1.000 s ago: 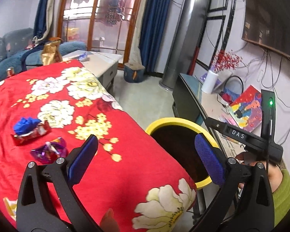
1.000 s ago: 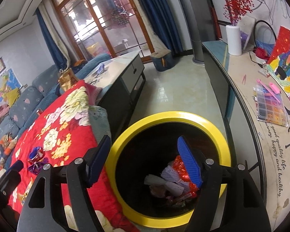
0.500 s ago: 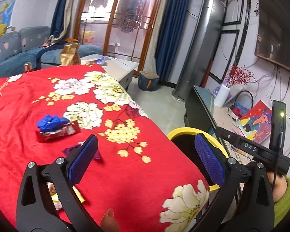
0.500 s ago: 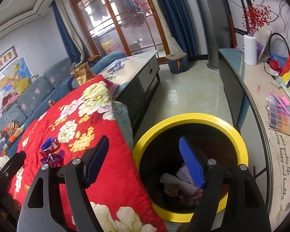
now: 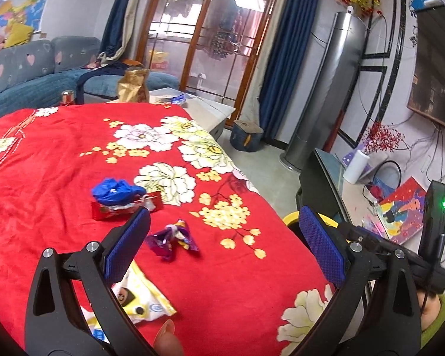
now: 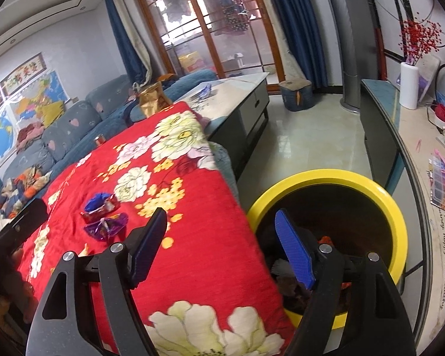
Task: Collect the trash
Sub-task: 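Move both open tools back over the remaining wrappers on the bed, then grasp the red wrapper with the left tool while the right tool grasps the yellow-white snack bag, then carry the red wrapper and yellow-white snack bag with both tools over the bin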
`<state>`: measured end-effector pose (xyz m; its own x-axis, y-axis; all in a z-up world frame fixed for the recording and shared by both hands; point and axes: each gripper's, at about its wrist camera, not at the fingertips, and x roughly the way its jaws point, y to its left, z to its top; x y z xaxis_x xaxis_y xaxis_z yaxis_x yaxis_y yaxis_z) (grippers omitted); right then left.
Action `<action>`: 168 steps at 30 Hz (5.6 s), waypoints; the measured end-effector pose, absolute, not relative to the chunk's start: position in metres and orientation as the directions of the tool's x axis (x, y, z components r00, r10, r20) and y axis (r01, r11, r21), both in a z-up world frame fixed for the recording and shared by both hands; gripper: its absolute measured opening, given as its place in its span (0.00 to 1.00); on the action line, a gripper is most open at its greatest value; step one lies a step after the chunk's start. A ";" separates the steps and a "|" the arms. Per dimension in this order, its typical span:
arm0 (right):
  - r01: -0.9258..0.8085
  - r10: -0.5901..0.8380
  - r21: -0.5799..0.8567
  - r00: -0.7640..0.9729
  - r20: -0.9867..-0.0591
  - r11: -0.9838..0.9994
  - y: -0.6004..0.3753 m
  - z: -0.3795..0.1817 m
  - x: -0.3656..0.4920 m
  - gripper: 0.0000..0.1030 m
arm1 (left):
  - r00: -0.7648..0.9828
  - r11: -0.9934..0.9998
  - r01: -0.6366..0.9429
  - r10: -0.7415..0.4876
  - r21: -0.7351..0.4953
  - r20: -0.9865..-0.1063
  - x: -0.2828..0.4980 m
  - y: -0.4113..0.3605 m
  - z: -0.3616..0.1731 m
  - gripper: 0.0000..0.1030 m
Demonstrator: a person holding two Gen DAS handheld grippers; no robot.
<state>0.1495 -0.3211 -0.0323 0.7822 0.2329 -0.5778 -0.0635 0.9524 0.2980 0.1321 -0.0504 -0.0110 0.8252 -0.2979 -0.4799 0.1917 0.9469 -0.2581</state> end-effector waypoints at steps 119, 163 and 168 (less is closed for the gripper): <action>-0.369 0.548 0.404 0.557 -0.624 0.837 -0.196 -0.046 0.144 0.10 | 0.749 0.922 0.165 -0.348 -0.350 -0.564 0.149 0.042 -0.031 0.15; 0.055 0.185 0.369 0.790 -0.584 0.928 -0.380 -0.041 0.164 0.10 | 0.652 0.878 0.409 -0.473 -0.251 -0.593 0.145 -0.095 -0.021 0.16; 0.102 0.139 0.357 0.797 -0.588 0.929 -0.397 -0.046 0.163 0.10 | 0.628 0.866 0.444 -0.485 -0.232 -0.608 0.144 -0.116 -0.026 0.16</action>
